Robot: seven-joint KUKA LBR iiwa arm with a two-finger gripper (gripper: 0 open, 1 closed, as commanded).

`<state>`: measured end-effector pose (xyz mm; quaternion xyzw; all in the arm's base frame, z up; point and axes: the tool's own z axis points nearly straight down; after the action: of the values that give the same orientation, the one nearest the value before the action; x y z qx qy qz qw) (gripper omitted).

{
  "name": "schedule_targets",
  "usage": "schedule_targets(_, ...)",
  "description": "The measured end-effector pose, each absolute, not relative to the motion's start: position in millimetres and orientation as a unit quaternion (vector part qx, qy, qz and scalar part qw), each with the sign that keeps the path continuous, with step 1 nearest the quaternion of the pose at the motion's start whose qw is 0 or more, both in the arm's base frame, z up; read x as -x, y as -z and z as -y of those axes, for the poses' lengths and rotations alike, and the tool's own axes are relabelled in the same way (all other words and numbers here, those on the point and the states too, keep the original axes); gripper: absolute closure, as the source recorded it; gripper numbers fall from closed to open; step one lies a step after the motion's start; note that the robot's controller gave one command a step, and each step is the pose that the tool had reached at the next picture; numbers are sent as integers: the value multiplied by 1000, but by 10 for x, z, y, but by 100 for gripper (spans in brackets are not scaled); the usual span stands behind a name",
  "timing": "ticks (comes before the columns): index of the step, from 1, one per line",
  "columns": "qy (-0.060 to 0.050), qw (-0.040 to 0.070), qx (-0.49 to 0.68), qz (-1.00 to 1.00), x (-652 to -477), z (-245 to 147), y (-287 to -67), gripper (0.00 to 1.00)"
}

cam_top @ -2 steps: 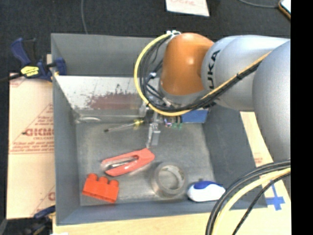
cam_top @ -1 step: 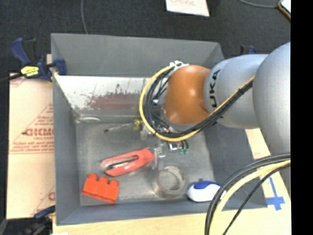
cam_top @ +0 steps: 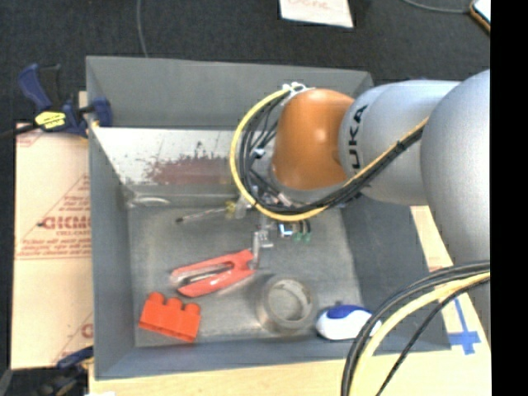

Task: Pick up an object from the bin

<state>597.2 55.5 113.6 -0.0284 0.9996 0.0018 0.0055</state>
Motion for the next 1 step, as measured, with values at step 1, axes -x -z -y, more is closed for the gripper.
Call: schedule_targets(1, -1, 1, 93, -996, -5164, -1005, -684, 0)
